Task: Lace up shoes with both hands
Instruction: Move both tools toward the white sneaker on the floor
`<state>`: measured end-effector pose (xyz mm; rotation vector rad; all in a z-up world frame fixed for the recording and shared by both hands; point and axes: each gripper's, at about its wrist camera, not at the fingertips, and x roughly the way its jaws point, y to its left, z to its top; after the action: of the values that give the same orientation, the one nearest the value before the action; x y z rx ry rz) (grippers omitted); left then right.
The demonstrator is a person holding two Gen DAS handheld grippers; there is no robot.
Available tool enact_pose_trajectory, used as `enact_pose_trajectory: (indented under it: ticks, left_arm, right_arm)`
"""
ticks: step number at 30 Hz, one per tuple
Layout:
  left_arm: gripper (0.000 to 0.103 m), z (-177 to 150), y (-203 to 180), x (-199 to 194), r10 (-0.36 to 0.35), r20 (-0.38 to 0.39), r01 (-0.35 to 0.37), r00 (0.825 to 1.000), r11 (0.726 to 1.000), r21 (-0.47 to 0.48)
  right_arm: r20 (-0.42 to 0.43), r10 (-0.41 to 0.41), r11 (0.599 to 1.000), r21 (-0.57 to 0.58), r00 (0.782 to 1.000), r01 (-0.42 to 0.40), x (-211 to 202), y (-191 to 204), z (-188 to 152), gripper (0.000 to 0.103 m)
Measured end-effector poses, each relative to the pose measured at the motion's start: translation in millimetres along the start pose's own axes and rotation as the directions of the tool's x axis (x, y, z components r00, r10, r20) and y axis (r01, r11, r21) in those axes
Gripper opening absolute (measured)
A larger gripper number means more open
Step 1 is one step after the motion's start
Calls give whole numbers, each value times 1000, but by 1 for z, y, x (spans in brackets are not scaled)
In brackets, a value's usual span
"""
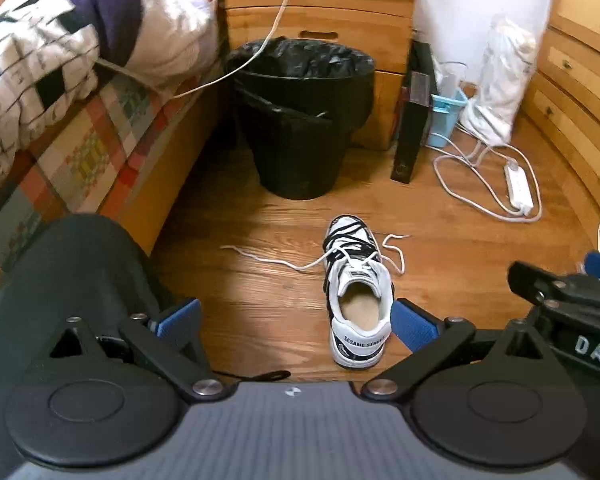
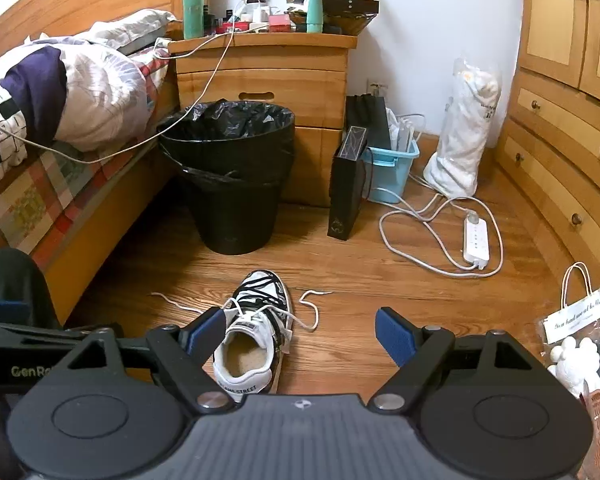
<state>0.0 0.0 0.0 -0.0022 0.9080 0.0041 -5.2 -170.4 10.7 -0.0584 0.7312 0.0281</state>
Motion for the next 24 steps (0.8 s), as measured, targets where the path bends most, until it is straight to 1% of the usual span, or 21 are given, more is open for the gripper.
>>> enact_pose_trajectory:
  ticks: [7, 10, 14, 19, 21, 23, 24]
  left_arm:
    - [103, -1, -2, 1, -17, 24, 17, 1000, 1000, 4]
    - [103, -2, -3, 1, -24, 34, 24, 999, 1000, 6]
    - [103, -3, -4, 2, -34, 45, 34, 998, 999, 7]
    - [103, 0, 2, 9, -66, 22, 67, 998, 998, -3]
    - [102, 1, 4, 12, -89, 25, 89, 996, 996, -2]
    - [102, 1, 4, 15, -89, 34, 89, 995, 996, 7]
    - [101, 2, 3, 16, -87, 35, 87, 996, 996, 10]
  right_arm:
    - [2, 14, 1000, 28, 1000, -14, -1, 0, 5, 85]
    - [24, 16, 999, 28, 1000, -17, -4, -5, -1, 85]
    - [9, 5, 1000, 18, 1000, -5, -4, -6, 0, 85]
    - [-3, 3, 1000, 22, 1000, -3, 3, -6, 1, 85]
    - [-9, -1, 1000, 26, 1000, 1, 7, -7, 1, 84]
    - [-11, -3, 1000, 28, 1000, 4, 11, -8, 2, 83]
    - [-16, -4, 1000, 26, 1000, 5, 13, -8, 3, 80]
